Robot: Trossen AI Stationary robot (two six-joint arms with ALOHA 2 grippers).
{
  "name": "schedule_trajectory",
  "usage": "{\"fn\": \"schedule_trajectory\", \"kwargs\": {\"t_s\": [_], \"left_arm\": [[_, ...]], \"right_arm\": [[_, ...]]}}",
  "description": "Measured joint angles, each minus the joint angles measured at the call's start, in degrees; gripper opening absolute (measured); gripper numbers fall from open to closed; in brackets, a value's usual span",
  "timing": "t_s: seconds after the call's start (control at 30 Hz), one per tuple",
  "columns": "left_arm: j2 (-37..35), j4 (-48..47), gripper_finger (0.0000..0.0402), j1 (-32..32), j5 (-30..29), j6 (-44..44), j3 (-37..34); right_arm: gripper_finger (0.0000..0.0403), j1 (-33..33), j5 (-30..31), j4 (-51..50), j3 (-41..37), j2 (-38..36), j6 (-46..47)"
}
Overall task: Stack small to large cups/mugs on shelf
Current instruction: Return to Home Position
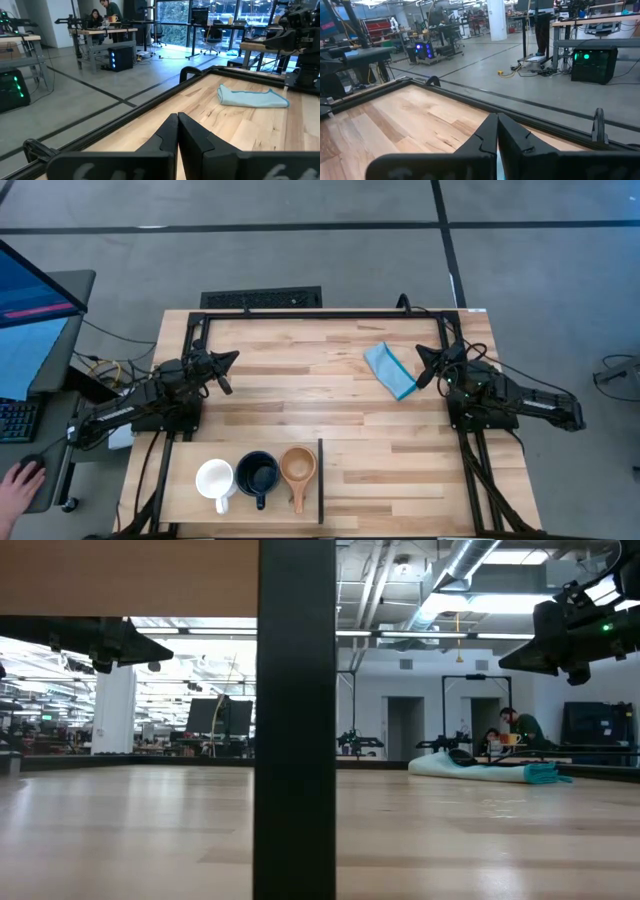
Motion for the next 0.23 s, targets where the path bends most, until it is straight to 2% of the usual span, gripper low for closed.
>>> {"fn": "schedule_trajectory", "kwargs": {"t_s": [0.23], "left_arm": [[0.0, 0.0, 0.0000, 0.0, 0.0, 0.0, 0.0]], "right_arm": [[0.0031, 0.0, 0.0, 0.0, 0.0, 0.0, 0.0]]}}
